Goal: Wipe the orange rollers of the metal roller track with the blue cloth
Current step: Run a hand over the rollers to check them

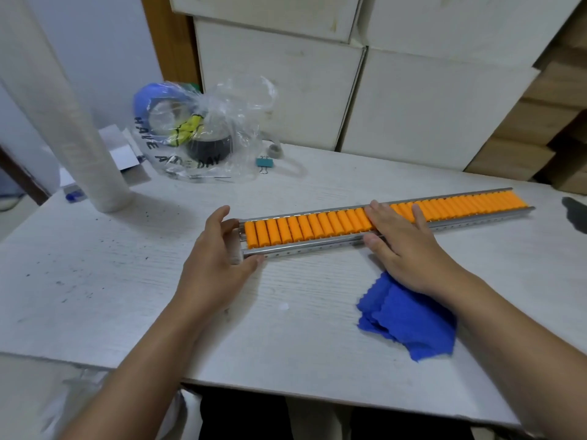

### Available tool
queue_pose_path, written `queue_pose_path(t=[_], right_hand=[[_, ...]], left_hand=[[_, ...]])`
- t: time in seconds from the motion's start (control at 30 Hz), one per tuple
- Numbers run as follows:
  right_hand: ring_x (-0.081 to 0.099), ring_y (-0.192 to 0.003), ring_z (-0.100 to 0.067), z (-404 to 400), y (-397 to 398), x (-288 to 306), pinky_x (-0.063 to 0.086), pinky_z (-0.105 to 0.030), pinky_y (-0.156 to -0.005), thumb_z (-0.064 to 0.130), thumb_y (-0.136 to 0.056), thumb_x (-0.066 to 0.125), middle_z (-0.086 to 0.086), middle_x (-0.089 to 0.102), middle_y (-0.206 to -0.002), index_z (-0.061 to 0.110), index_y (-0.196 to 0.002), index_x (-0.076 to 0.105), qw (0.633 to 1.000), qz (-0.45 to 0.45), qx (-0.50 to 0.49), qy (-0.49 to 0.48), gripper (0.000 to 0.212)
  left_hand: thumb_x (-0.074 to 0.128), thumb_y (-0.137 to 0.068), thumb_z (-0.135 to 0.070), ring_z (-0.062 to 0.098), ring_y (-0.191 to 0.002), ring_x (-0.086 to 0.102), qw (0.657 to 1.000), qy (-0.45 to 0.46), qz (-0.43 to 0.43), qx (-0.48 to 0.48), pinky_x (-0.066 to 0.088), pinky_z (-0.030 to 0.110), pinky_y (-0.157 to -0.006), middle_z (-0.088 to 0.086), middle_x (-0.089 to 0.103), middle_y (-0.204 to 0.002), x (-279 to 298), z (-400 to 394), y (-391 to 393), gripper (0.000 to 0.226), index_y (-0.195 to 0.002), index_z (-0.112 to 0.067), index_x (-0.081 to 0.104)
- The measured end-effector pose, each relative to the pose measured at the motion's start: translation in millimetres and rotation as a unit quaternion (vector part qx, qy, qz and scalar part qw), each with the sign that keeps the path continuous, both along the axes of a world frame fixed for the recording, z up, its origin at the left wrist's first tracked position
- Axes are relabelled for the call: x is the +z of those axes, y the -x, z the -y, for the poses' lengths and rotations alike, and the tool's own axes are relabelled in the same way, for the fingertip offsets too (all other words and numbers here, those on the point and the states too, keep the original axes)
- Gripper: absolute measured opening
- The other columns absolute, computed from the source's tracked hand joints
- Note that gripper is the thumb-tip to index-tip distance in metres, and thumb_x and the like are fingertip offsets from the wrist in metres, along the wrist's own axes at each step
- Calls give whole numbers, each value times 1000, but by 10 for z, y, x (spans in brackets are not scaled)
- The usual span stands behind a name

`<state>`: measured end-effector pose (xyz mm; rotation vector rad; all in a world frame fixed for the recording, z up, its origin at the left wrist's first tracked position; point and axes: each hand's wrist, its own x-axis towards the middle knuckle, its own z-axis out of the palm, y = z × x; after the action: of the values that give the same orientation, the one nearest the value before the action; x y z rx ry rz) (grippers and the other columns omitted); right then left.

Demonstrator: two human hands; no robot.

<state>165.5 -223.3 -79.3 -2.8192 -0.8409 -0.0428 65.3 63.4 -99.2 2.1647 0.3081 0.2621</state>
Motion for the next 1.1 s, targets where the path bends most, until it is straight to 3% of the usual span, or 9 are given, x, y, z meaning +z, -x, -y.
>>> queue_pose_path(t=[0.2,0.37,0.53,0.6,0.7,0.77,0.83,0.97,1.1], right_hand=[[2,-140,1,530,-230,-61,-20,-40,-113,56,-94,13,7,18,-156,27,-148,18,998,8,-64,-18,62],[16,-143,-12,1010,-462,-127,-9,-44,-115,52,-93,18,-2,30,-153,20,-145,31,987,50,-145,-50,62],[27,-138,-23,1457,-736,-58,-1,-52,-112,52,-92,11,-12,39,-147,13,-135,43,962,58,-267,-31,66],[33,-134,-28,1687,-867,-70,1,-58,-111,54,-91,5,-15,44,-141,13,-121,49,943,33,-332,-15,67],[37,-129,-33,1593,-956,30,3,-63,-111,55,-88,3,-21,48,-132,6,-110,50,909,34,-410,-67,72],[26,-138,-21,1102,-823,184,-3,-53,-115,46,-95,19,-18,41,-143,4,-126,46,920,83,-354,-143,59],[16,-136,-1,440,-523,348,-9,-38,-115,36,-100,31,-11,36,-149,7,-137,41,956,82,-209,-189,48],[6,-142,-1,-710,264,404,-15,-30,-114,40,-95,24,5,20,-155,21,-147,25,993,2,79,-89,55],[-6,-144,-6,-1285,594,242,-18,-32,-113,48,-93,20,2,7,-159,18,-149,16,981,-3,196,-18,64]], left_hand=[[76,-73,-24,15,-128,43,1000,-2,3,4,37,35,-99,-8,47,-140,-5,6,0,90,-143,-32,20],[77,-72,-25,16,-128,44,1000,-8,3,4,37,35,-98,-8,49,-138,-3,0,-14,90,-142,-32,20],[77,-71,-28,15,-127,45,1000,-7,2,5,39,37,-99,-9,49,-137,-14,-10,-11,90,-142,-34,20],[77,-71,-29,14,-126,45,1000,-5,1,6,39,37,-100,-9,49,-137,-14,-7,-13,91,-142,-34,21],[77,-71,-29,14,-126,45,1000,-7,4,4,40,39,-101,-8,50,-138,-9,-4,-10,91,-142,-33,21],[77,-72,-29,13,-127,44,1000,-4,4,1,40,39,-102,-8,49,-138,-7,-7,-7,91,-142,-33,20],[76,-72,-30,12,-128,43,1000,1,5,-1,39,37,-102,-9,48,-139,-9,-10,-7,92,-143,-33,17],[77,-71,-28,5,-124,44,1000,22,12,3,37,28,-98,-17,47,-127,-13,7,-8,101,-144,-36,7],[78,-69,-31,1,-120,48,999,40,14,-2,38,27,-97,-24,48,-121,-24,-6,-2,105,-142,-40,4]])
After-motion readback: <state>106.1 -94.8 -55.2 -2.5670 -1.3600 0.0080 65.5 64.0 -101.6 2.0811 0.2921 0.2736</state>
